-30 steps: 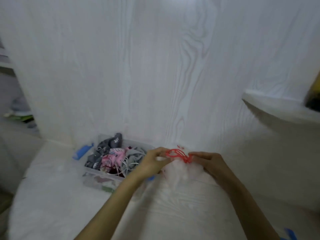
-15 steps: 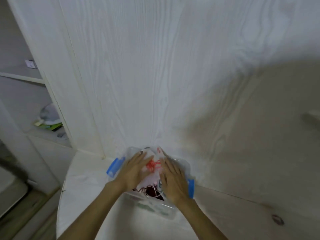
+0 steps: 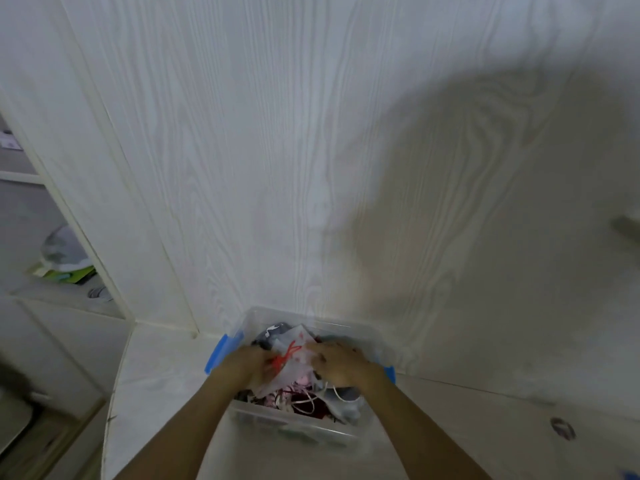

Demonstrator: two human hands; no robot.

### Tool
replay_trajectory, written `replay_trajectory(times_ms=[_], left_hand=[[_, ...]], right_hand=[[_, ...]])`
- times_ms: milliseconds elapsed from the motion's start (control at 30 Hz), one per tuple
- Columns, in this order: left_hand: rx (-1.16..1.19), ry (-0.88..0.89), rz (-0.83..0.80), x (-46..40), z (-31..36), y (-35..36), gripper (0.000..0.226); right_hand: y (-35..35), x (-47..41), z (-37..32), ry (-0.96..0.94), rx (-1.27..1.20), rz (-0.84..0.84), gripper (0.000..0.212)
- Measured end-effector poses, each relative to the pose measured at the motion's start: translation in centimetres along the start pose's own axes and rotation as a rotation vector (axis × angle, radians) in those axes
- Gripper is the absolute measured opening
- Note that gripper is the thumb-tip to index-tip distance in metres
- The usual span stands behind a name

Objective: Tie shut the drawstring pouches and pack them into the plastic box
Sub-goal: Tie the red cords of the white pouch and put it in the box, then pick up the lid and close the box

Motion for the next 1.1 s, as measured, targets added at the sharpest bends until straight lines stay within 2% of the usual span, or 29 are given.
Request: replay_trajectory(times_ms=[67, 133, 233, 300, 400, 500, 633, 700, 800, 867, 1000, 1100], left_hand=[[0.109, 0.027, 0.133, 0.3, -0.3, -1.1, 0.032], [0.235, 0.057, 0.349, 1.8, 0.6, -3.2, 0.033], [0.329, 0.095, 0.688, 4.2, 5.4, -6.1, 0.02], [0.379, 0.072, 0.752, 4.3, 9.9, -7.0, 0.019], [0.536, 0.169, 0.634, 2.2, 18.2, -5.5, 0.015], [0.635, 0.241, 0.374, -0.7, 27.8, -1.8, 0.016], [0.912, 0.116, -0.113, -3.0, 38.8, 5.3, 0.027], [1.035, 0.028, -0.232, -3.4, 42.4, 8.4, 0.03], [1.147, -0.133, -0.213, -4.7, 46.7, 12.5, 0.035], [1.12, -0.219, -0.148, -5.7, 49.2, 14.7, 0.041], [0.938, -0.23, 0.022, -7.9, 50.9, 16.4, 0.051], [0.814, -0.188, 0.035, -9.6, 51.5, 16.1, 0.057]], right_hand=[[-0.9, 1.0, 0.6, -0.021, -0.205, 0.048, 0.043], [-2.2, 2.8, 1.5, -0.031, -0.44, 0.143, 0.034], [-3.8, 6.8, 5.5, -0.012, -0.599, 0.317, 0.03], [-4.1, 10.2, 9.6, 0.03, -0.648, 0.383, 0.023], [-3.5, 15.5, 16.9, 0.109, -0.672, 0.387, 0.022], [-1.1, 21.6, 26.1, 0.315, -0.603, 0.374, 0.02], [3.6, 29.4, 36.8, 0.632, -0.455, 0.292, 0.037], [5.2, 31.7, 40.1, 0.707, -0.405, 0.271, 0.047], [6.8, 33.2, 43.5, 0.79, -0.304, 0.204, 0.058], [7.9, 33.5, 45.6, 0.846, -0.317, 0.179, 0.064], [8.4, 32.1, 49.1, 0.994, -0.504, 0.312, 0.075], [8.0, 30.9, 51.1, 1.083, -0.568, 0.371, 0.081]])
Point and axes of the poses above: each hand's wrist, its own x-axis away from the middle knuckle, its own y-axis out of the palm, z = x × y, the point moved 3 cm from there along -x, towards the middle knuckle, and after that the axes turned 7 degrees about y, right-handed, at the moved point
